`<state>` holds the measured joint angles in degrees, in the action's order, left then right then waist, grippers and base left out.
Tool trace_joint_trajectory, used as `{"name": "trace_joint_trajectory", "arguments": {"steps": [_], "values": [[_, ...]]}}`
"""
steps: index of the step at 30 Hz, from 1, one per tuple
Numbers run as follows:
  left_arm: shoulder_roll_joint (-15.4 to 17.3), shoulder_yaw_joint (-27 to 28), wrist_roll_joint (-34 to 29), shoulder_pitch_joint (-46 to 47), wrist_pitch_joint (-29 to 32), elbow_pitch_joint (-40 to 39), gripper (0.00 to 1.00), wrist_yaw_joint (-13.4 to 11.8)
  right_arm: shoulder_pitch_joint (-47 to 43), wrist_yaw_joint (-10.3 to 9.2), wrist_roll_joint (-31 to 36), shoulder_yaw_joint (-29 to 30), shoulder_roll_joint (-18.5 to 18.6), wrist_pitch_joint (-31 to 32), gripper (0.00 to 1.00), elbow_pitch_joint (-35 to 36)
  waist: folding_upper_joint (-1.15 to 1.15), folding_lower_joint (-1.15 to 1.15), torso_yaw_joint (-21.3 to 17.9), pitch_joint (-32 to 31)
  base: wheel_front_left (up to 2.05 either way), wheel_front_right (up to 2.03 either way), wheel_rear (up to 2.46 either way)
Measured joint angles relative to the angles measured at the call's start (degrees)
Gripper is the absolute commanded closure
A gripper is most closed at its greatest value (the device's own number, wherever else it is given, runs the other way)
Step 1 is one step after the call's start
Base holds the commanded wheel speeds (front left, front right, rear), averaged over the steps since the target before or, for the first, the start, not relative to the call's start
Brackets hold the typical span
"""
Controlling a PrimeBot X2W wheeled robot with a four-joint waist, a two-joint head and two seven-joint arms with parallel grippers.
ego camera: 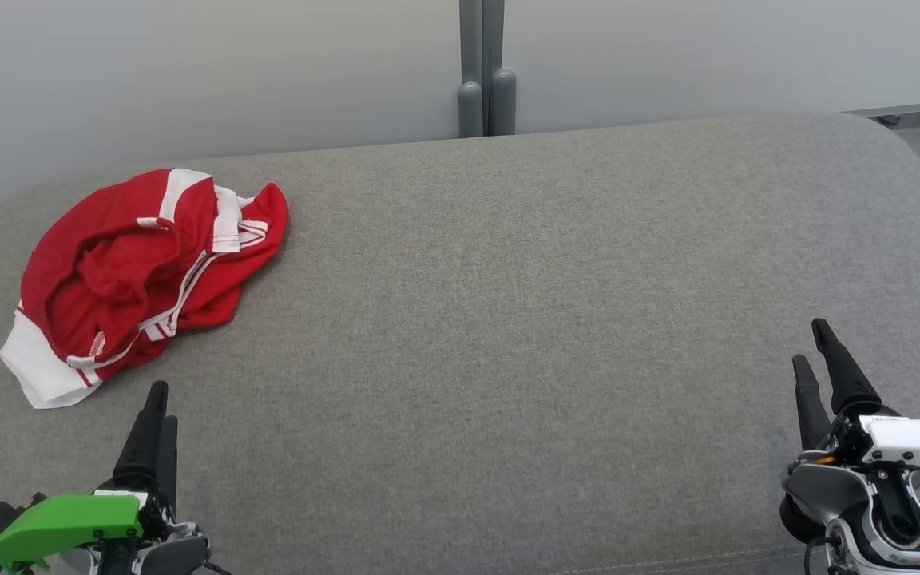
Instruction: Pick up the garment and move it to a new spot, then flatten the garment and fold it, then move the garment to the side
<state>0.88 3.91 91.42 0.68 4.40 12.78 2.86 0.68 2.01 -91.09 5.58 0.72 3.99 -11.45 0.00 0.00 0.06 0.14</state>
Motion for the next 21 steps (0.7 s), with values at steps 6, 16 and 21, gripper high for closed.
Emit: {"name": "trace_joint_trajectory", "arguments": {"steps": [6, 16, 21], "values": [[0.1, -0.4, -0.8, 0.2, -1.0, -0.6, 0.0, 0.2, 0.0, 0.44, 1.4, -0.8, 0.2, -1.2, 0.0, 0.8, 0.0, 0.0, 0.0, 0.0, 0.0, 0.0, 0.0], [2.1, -2.7, -7.6, 0.5, -3.5, -2.1, 0.0, 0.7, 0.4, 0.98, 7.6, -4.3, 2.3, -3.6, 0.0, 2.5, 0.0, 0.0, 0.1, 0.1, 0.0, 0.0, 0.0], [3.2, -4.3, -11.7, 0.5, -4.7, -2.1, 0.0, 0.7, 0.7, 1.01, 11.9, -5.7, 3.6, -5.0, 0.0, 2.9, 0.0, 0.0, 0.1, 0.2, 0.0, 0.0, 0.0]]}}
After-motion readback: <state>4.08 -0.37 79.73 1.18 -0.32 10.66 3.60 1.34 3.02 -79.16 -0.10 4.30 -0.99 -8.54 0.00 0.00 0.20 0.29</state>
